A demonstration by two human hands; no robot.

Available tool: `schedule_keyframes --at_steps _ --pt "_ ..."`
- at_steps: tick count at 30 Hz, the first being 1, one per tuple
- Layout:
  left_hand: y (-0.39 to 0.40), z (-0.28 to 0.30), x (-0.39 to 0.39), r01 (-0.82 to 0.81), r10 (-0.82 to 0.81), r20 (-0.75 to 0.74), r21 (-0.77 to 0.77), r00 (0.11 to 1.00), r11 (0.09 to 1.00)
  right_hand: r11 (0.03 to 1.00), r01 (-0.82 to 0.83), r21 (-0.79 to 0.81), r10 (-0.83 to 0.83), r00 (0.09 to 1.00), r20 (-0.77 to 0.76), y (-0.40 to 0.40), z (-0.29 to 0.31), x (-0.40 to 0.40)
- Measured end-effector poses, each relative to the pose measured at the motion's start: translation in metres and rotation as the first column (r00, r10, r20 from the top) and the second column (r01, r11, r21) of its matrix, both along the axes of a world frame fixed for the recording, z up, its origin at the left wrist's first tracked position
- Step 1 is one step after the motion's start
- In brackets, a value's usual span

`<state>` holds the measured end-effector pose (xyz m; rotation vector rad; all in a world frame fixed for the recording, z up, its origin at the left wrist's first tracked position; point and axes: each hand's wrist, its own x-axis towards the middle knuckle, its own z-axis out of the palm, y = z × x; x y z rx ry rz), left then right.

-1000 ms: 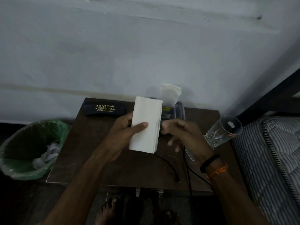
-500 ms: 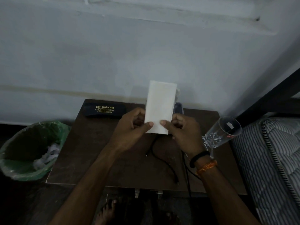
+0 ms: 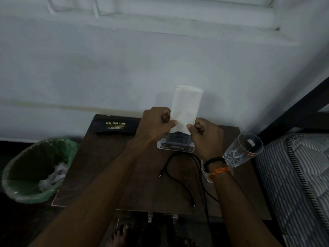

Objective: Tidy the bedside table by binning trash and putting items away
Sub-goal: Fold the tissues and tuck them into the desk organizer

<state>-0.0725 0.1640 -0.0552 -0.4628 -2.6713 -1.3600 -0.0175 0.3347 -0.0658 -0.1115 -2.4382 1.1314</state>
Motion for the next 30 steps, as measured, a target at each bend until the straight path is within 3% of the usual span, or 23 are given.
schedule_keyframes --at_steps 7,12,20,24,30 --pt "0.008 -0.011 -0.012 -0.029 0.029 -0.015 -0.025 0.999 0.999 0.996 0.064 0.055 -0.065 0.998 0.018 -0.002 -0.004 -0.007" --pt "0.011 -0.01 -0.014 -0.075 0.071 -0.046 -0.071 0.996 0.995 0.999 0.047 -0.008 -0.046 0.996 0.081 -0.008 -0.005 -0.01" --pt "0.013 -0.019 -0.013 -0.063 0.055 -0.063 -0.126 0.996 0.99 0.974 0.079 0.211 -0.097 0.992 0.076 -0.011 -0.018 -0.016" --pt "0.014 -0.021 -0.017 -0.049 0.04 -0.047 -0.192 0.998 0.98 0.968 0.137 0.211 -0.164 0.98 0.116 -0.012 -0.021 -0.017" --pt "0.015 -0.017 -0.019 -0.049 0.047 -0.015 -0.283 0.999 0.958 0.979 0.097 0.181 -0.12 0.985 0.122 -0.009 -0.022 -0.024"
